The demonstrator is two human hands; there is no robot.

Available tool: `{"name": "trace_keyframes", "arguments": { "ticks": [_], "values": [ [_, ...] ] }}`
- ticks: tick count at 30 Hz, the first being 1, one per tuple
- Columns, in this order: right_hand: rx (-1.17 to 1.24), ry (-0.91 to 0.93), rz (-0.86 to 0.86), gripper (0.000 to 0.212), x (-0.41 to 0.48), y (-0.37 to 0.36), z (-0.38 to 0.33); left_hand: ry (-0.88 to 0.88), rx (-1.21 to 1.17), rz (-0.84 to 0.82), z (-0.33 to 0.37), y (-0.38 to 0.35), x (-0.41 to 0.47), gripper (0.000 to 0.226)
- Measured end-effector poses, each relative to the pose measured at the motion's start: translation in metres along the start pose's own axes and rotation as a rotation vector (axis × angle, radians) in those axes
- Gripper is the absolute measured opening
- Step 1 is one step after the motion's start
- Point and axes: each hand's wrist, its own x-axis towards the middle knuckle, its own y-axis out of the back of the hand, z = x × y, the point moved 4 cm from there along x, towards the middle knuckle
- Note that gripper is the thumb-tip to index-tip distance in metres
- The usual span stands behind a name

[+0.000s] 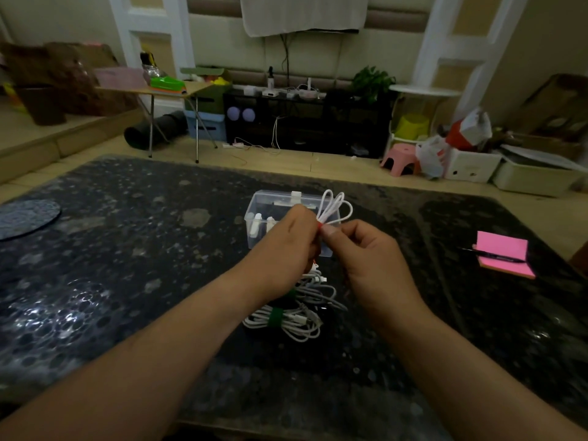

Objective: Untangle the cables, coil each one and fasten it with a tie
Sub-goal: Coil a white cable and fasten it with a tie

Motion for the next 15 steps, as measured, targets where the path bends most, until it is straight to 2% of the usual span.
{"name": "trace_keyframes", "arguments": {
  "ticks": [4, 7, 12, 15],
  "values": [
    [0.057, 0.025, 0.034, 0.022, -0.004, -0.004, 0.001, -0.044, -0.114, 0.078, -0.001, -0.003, -0.002, 0.028],
    [0.098, 0.038, 0.031, 0.014, -0.005, -0.006, 0.0, -0.056, -0.254, 0.068, -0.001, -0.003, -0.003, 0.028],
    [0.097, 0.028, -0.004, 0.015, -0.005, 0.0, -0.004, -0.017, -0.438, -0.032, 0.002, -0.001, -0.003, 0.024],
    [0.175, 0.054, -0.106, 0.022, -0.005, 0.001, -0.01, 0.025, -0.547, -0.182, 0.006, 0.001, -0.004, 0.036]
  ]
}}
